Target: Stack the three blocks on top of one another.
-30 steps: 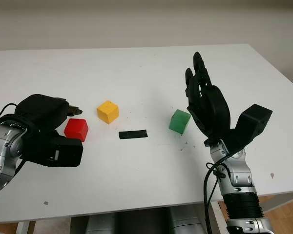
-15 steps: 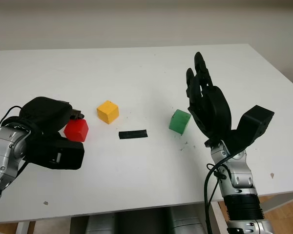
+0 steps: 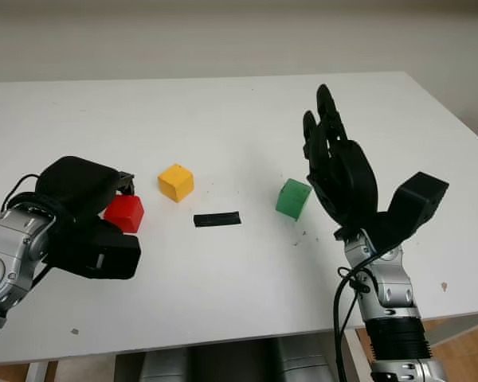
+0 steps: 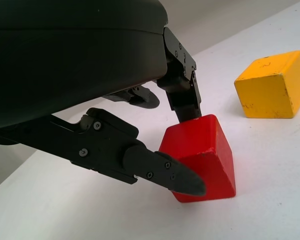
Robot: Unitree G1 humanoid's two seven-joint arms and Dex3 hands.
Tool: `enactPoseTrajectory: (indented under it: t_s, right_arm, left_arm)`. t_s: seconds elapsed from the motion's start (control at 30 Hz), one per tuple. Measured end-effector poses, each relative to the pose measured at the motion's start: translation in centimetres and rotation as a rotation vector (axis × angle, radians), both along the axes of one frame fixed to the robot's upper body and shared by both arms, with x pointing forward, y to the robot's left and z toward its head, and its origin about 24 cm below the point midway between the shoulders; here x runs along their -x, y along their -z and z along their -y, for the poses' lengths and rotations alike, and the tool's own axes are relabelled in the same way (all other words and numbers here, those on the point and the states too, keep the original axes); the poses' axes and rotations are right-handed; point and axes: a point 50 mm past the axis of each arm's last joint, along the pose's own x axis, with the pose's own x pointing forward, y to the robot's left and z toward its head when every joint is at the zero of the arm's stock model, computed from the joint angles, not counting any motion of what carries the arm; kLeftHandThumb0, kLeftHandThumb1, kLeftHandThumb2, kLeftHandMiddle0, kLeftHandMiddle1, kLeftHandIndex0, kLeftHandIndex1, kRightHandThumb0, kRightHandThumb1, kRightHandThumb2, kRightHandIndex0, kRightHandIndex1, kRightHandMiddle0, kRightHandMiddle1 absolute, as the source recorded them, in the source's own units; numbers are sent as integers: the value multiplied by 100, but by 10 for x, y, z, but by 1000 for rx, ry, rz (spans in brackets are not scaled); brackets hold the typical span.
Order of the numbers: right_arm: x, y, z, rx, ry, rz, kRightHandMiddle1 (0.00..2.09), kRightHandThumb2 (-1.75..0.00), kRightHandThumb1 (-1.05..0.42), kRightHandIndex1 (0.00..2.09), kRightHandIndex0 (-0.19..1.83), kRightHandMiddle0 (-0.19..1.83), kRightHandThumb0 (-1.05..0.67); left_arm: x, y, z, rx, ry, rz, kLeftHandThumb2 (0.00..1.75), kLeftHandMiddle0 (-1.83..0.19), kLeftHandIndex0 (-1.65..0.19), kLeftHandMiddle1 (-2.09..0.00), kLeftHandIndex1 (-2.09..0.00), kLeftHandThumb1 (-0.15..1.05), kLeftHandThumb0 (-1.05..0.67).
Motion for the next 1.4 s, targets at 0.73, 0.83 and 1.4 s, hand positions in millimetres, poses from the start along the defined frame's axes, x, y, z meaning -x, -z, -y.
enactPoseTrajectory:
  t_s: [0.73, 0.83, 1.4]
  right_arm:
    - [0, 0, -2, 4, -3, -1, 1, -62, -105, 0, -19, -19, -74]
    - [0, 1, -2, 4, 3, -4, 2, -62, -105, 0, -19, -19, -74]
    - [6, 1, -8, 16, 4, -16, 0, -64, -105, 0, -19, -19, -73]
  left_arm:
    - [7, -18, 4, 233, 76, -57, 5, -39, -36, -24, -135, 102, -40]
    - [10, -25, 7, 308, 126, -79, 5, -38, -35, -17, -140, 102, -39]
    - [2, -91, 57, 204, 335, -139, 6, -34, -40, -5, -118, 101, -36]
